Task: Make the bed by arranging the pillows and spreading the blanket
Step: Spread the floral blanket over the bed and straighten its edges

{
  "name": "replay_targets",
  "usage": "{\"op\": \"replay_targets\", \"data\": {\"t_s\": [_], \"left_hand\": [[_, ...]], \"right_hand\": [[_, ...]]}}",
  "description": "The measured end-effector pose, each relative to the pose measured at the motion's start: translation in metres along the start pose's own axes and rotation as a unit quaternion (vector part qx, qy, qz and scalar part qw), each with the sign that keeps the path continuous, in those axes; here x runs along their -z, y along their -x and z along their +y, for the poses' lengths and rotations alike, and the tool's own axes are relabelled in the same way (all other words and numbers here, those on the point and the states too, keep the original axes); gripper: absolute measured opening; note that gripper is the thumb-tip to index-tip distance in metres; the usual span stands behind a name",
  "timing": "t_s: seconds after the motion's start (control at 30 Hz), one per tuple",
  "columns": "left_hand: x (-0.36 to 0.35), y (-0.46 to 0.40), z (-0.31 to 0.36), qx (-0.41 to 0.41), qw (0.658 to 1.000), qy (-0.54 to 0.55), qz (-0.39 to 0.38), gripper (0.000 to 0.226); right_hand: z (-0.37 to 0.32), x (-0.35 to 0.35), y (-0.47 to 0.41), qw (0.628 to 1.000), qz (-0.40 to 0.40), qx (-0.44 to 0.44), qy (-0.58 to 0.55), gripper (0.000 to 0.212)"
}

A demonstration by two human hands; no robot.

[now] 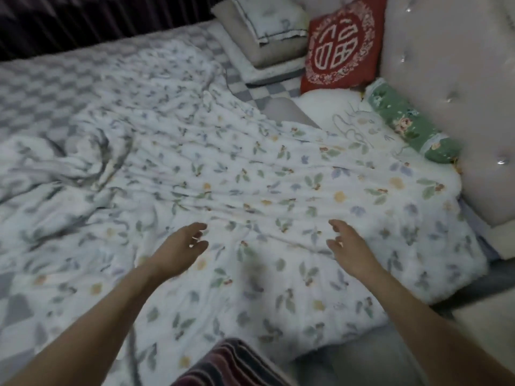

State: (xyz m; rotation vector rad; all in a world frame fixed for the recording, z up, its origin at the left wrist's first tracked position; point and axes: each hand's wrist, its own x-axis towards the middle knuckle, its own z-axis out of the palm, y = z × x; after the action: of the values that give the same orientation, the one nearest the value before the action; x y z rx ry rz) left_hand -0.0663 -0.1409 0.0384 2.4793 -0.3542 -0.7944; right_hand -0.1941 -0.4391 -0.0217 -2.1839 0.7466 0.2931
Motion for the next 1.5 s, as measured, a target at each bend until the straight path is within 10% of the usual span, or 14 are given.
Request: {"op": "replay_targets", "data": {"t_s": [0.43,0.73,1.3,1.5], "left_hand": [[0.132,0.317,-0.294,0.185,0.944,0.138,0.235,0.041],[0.131,0.385,-0.375,0.206,0.918,0.21,0.267,0.039],[0.228,0.331,-0.567,0.204,0.936,0.216,0.19,0.036],[0.225,0.295,-0.596,0.201,0.948,0.216,0.119,0.034]], "right_hand": [[-0.297,-0.241,0.193,0.917,-0.19,0.312,0.163,0.044],[-0.37,-0.352,0.235,0.865,-0.27,0.351,0.235,0.045],[-0.414,-0.581,0.165,0.977,-0.179,0.031,0.113,0.039],[-0.386,-0.602,0.112,0.953,-0.172,-0.05,0.246,0.057]]}}
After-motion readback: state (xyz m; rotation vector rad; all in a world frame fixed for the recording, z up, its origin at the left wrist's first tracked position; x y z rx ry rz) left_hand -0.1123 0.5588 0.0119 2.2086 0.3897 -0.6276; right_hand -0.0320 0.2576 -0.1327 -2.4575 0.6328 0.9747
